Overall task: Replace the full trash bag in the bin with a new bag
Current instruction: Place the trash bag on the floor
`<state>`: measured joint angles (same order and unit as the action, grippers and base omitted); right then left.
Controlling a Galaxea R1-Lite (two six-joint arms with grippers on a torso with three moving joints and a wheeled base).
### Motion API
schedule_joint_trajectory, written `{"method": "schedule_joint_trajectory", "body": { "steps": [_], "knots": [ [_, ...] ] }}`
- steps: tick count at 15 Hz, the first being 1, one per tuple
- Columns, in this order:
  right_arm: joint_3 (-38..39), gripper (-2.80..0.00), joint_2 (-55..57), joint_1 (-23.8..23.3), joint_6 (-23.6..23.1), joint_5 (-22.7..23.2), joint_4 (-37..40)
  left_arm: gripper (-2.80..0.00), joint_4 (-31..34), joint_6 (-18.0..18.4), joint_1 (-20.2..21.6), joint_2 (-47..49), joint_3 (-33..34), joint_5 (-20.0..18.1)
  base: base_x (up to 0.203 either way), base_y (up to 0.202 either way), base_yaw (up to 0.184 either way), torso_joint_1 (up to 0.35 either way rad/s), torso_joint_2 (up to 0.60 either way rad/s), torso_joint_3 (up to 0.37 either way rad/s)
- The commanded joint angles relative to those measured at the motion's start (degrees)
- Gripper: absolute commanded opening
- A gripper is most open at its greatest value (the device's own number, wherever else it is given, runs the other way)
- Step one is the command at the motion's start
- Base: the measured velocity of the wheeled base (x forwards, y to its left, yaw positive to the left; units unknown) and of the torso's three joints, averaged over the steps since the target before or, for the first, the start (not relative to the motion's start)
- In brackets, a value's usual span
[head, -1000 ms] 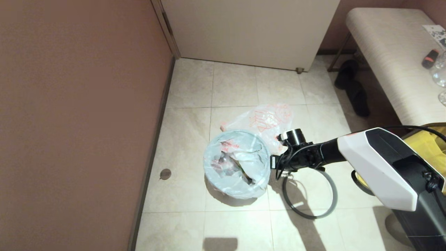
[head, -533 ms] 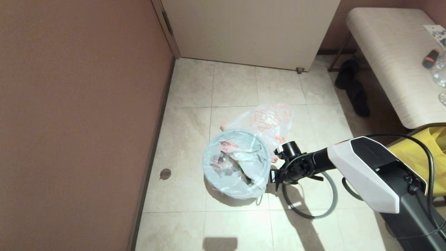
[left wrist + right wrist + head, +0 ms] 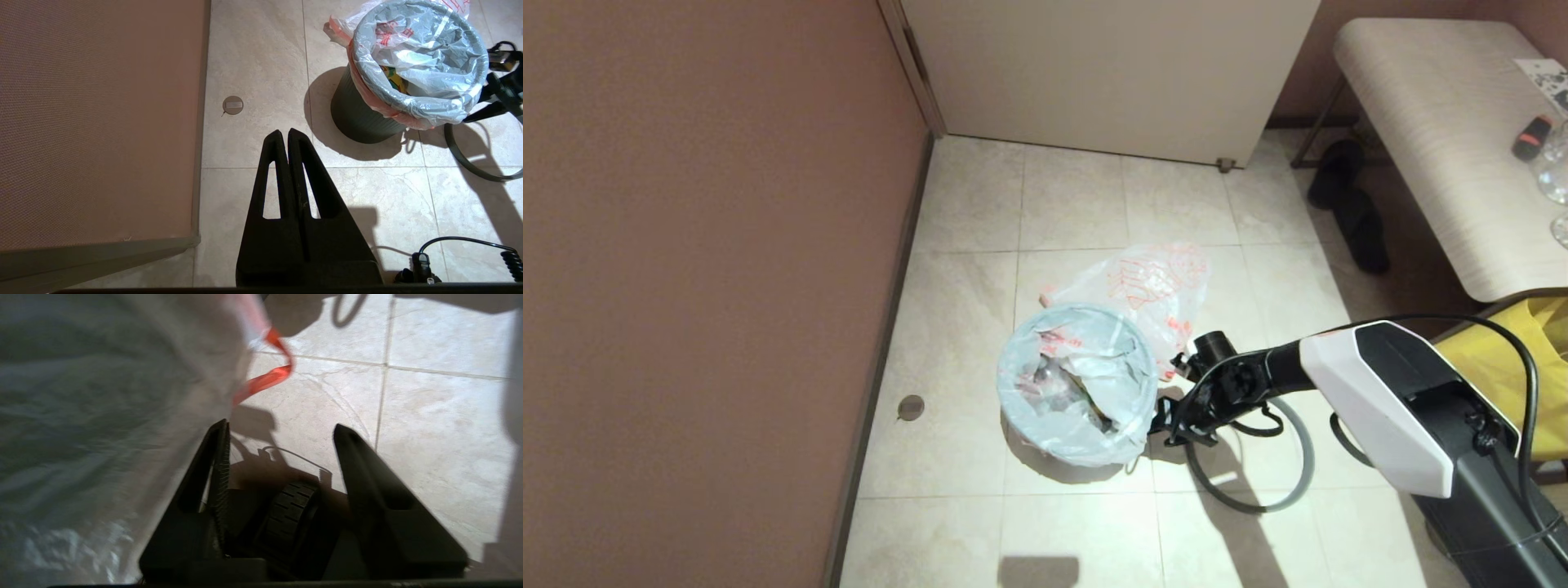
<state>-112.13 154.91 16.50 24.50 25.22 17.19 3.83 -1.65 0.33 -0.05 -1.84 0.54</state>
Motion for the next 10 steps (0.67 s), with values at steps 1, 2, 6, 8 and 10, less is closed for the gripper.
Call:
{"method": "schedule_joint_trajectory", "body": {
  "steps": [1,2,6,8,10],
  "knots": [
    [0.19,0.0,0.41,-1.04,0.04,2.6,-0.1,-2.8,0.04,-0.02,0.02,0.05,0.0,0.02,0.0,0.0,0.0,0.0,0.0,0.0],
    [0.08,0.0,1.29,-1.04,-0.26,2.53,-0.34,-2.8,0.04,-0.02,0.02,0.05,0.0,0.07,0.0,0.0,0.0,0.0,0.0,0.0],
    [-0.02,0.0,3.15,-0.96,-4.13,0.31,-2.81,-2.8,0.04,-0.02,0.02,0.05,0.0,0.02,0.0,0.0,0.0,0.0,0.0,0.0],
    [-0.04,0.0,4.52,-0.77,-7.74,-2.92,-3.45,-2.8,0.04,-0.02,0.02,0.05,0.0,0.07,0.0,0.0,0.0,0.0,0.0,0.0],
    [0.07,0.0,5.4,-0.77,-9.31,-3.6,-3.23,-2.8,0.04,-0.02,0.02,0.05,0.0,0.07,0.0,0.0,0.0,0.0,0.0,0.0]
  ]
}}
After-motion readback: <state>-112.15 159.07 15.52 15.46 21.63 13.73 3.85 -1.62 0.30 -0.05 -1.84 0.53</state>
